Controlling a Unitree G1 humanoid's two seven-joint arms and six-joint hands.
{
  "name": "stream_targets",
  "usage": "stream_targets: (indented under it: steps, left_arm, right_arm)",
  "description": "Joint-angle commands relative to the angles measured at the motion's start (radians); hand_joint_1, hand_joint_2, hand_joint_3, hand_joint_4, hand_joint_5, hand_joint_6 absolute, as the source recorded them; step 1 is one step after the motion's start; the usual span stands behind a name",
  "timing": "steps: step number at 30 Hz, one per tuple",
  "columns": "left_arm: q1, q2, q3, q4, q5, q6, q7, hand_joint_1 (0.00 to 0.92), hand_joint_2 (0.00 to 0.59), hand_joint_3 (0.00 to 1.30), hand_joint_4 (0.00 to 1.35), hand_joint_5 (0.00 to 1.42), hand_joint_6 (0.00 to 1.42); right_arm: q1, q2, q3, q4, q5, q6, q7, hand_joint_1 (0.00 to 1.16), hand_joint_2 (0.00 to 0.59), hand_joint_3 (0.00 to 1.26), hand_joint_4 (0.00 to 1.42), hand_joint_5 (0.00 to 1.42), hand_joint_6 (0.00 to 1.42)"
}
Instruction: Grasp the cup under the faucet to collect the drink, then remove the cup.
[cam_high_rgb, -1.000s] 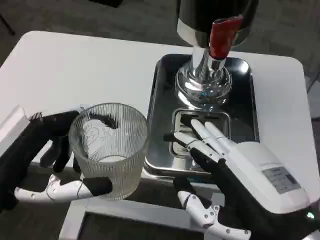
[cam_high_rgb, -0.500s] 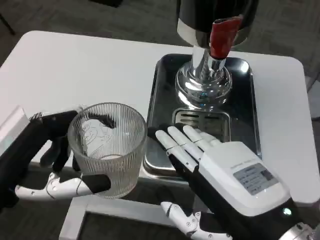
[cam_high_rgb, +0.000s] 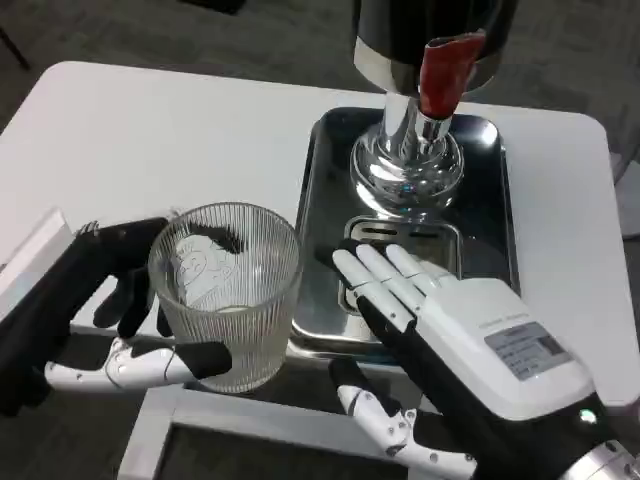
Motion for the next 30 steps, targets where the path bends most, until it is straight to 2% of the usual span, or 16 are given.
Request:
stream_targets:
  steps: [1, 9, 16, 23, 30]
  left_arm:
    - [-0.014, 0.001, -0.008, 0.014, -0.001, -0.026, 0.017, 0.382, 0.112, 0.91, 1.06, 1.27, 1.42]
    - [-0.078, -0.023, -0.041, 0.074, 0.048, -0.023, 0.049, 0.381, 0.112, 0.91, 1.06, 1.27, 1.42]
    - [-0.166, -0.050, -0.091, 0.156, 0.136, -0.022, 0.104, 0.381, 0.112, 0.91, 1.06, 1.27, 1.42]
    - [-0.280, -0.072, -0.144, 0.273, 0.225, -0.021, 0.181, 0.380, 0.113, 0.91, 1.06, 1.27, 1.42]
    - [-0.352, -0.078, -0.186, 0.354, 0.270, -0.025, 0.239, 0.379, 0.114, 0.91, 1.06, 1.27, 1.42]
  right_arm:
    - [0.013, 0.006, -0.009, 0.005, 0.016, 0.003, -0.011, 0.08, 0.530, 0.00, 0.00, 0.00, 0.07]
    - [0.031, 0.018, -0.026, 0.004, 0.022, 0.005, -0.036, 0.09, 0.534, 0.00, 0.00, 0.00, 0.08]
    - [0.064, 0.025, -0.057, -0.018, 0.021, 0.010, -0.057, 0.10, 0.534, 0.00, 0.00, 0.00, 0.08]
    - [0.097, 0.033, -0.099, -0.030, 0.038, 0.012, -0.087, 0.10, 0.533, 0.00, 0.00, 0.00, 0.08]
    - [0.129, 0.036, -0.164, -0.051, 0.040, 0.018, -0.113, 0.11, 0.533, 0.00, 0.00, 0.00, 0.07]
